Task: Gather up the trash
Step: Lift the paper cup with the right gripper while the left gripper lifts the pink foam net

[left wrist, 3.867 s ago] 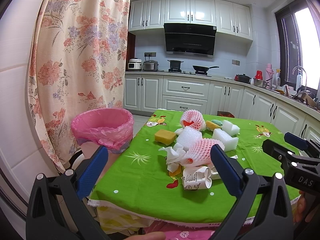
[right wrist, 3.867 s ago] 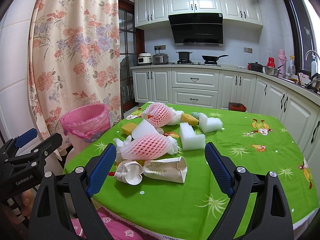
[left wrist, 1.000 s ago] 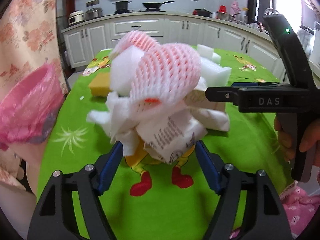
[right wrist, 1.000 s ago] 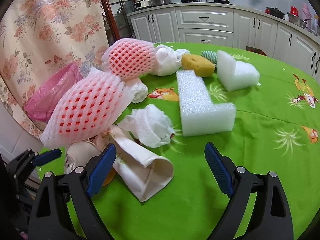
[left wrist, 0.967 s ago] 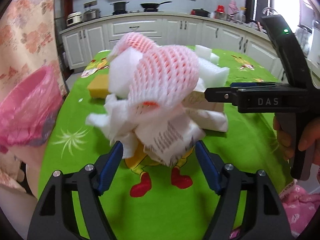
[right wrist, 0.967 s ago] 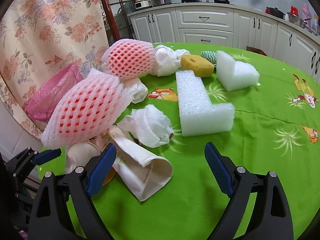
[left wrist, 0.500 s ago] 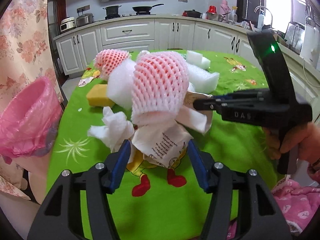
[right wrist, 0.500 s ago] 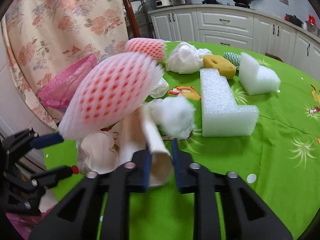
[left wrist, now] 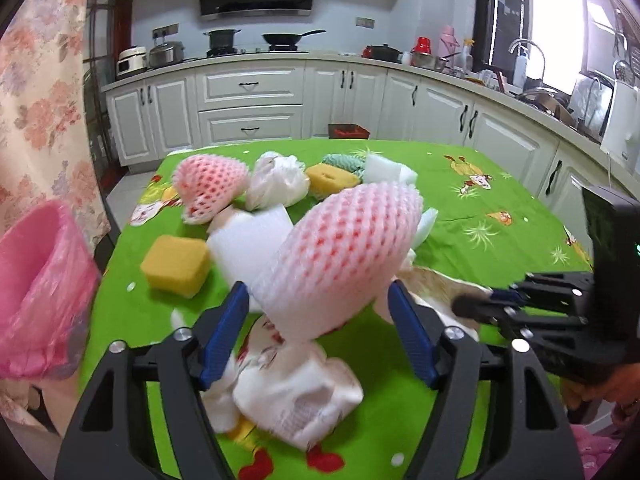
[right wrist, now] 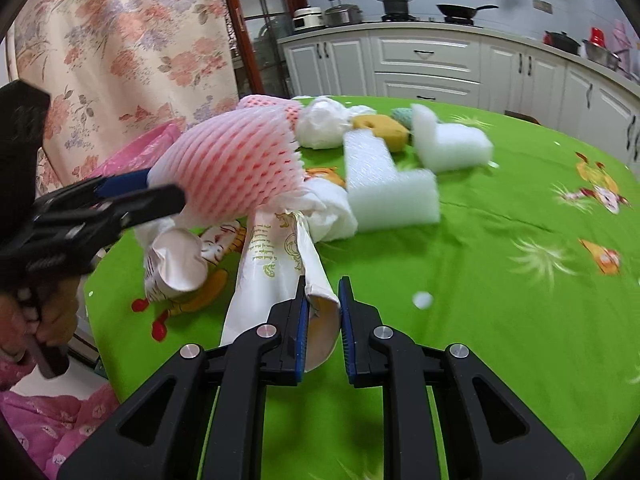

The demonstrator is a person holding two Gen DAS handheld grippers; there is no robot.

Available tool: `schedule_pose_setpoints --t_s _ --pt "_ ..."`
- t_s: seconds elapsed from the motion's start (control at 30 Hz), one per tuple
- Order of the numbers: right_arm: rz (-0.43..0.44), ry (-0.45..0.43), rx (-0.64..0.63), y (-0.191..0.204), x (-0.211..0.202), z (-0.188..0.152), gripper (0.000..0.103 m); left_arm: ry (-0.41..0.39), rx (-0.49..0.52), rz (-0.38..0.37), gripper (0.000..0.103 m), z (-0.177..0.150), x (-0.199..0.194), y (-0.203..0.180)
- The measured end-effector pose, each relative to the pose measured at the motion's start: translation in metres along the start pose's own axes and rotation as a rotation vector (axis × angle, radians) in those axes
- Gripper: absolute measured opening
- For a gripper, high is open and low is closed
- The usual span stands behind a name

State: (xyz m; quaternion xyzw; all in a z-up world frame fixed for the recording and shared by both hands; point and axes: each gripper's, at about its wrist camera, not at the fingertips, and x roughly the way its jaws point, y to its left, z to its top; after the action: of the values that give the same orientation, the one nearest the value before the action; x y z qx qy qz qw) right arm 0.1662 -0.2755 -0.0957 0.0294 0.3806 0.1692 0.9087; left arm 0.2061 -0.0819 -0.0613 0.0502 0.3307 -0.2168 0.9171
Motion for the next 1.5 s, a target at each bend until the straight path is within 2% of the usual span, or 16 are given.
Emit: schedule_pose_setpoints --t_s 0.07,0.23,0.3,0.37,0.43,0.53,0.67,0.8,0.9,0.93,0.97,1.03,1.1,1.17,1.23,1.5 --pt "-0.005 -0.001 0.01 -0.004 -0.004 -0.004 0.016 -0.002 0.02 -0.002 0.058 0.004 0.007 -0.006" --pt "-0.018 0.0 0.031 -0.012 -0.011 -0.016 0.015 0.011 0.048 -0.013 0.055 0.005 0.023 -0.018" --pt "-0.027 -0.002 0.041 -0.016 -0.014 -0.02 0.015 0.015 0.061 -0.015 0.038 0.003 0.029 -0.022" --pt "-0.036 -0.004 0.049 -0.02 -0.017 -0.023 0.015 0.031 0.064 -0.031 0.017 0.002 0.036 -0.024" --pt "-0.048 -0.009 0.056 -0.025 -0.02 -0.026 0.015 0.033 0.049 -0.048 0.006 0.002 0.04 -0.025" --pt "-0.06 -0.017 0.065 -0.03 -0.023 -0.028 0.015 0.031 0.063 -0.058 0.006 -0.002 0.04 -0.031" --pt "-0.066 -0.035 0.087 -0.034 -0.027 -0.029 0.014 -0.015 0.092 -0.03 0.005 -0.005 0.027 -0.041" --pt "-0.055 -0.045 0.079 -0.029 -0.027 -0.025 0.014 -0.023 0.09 -0.059 0.005 -0.009 0.005 -0.043" --pt "-0.043 -0.047 0.078 -0.025 -0.026 -0.024 0.014 0.021 0.069 -0.095 0.009 -0.016 -0.001 -0.042" --pt "-0.039 -0.047 0.08 -0.025 -0.026 -0.025 0.014 0.033 0.044 -0.095 0.018 -0.02 -0.002 -0.038" --pt "-0.035 -0.046 0.082 -0.025 -0.025 -0.026 0.014 0.039 0.027 -0.088 0.037 -0.022 -0.003 -0.035" --pt "-0.03 -0.044 0.084 -0.024 -0.025 -0.028 0.014 0.029 -0.007 -0.064 0.05 -0.026 -0.008 -0.03" --pt "-0.026 -0.046 0.084 -0.023 -0.026 -0.029 0.014 0.021 -0.024 -0.047 0.052 -0.027 -0.013 -0.026" --pt "-0.022 -0.052 0.087 -0.023 -0.028 -0.029 0.014 0.01 -0.024 -0.029 0.062 -0.028 -0.018 -0.026" --pt "-0.022 -0.06 0.093 -0.024 -0.031 -0.03 0.014 0.005 -0.012 -0.014 0.065 -0.029 -0.023 -0.027" --pt "-0.013 -0.084 0.125 -0.029 -0.04 -0.034 0.014 -0.036 -0.012 -0.018 0.071 -0.032 -0.043 -0.026"
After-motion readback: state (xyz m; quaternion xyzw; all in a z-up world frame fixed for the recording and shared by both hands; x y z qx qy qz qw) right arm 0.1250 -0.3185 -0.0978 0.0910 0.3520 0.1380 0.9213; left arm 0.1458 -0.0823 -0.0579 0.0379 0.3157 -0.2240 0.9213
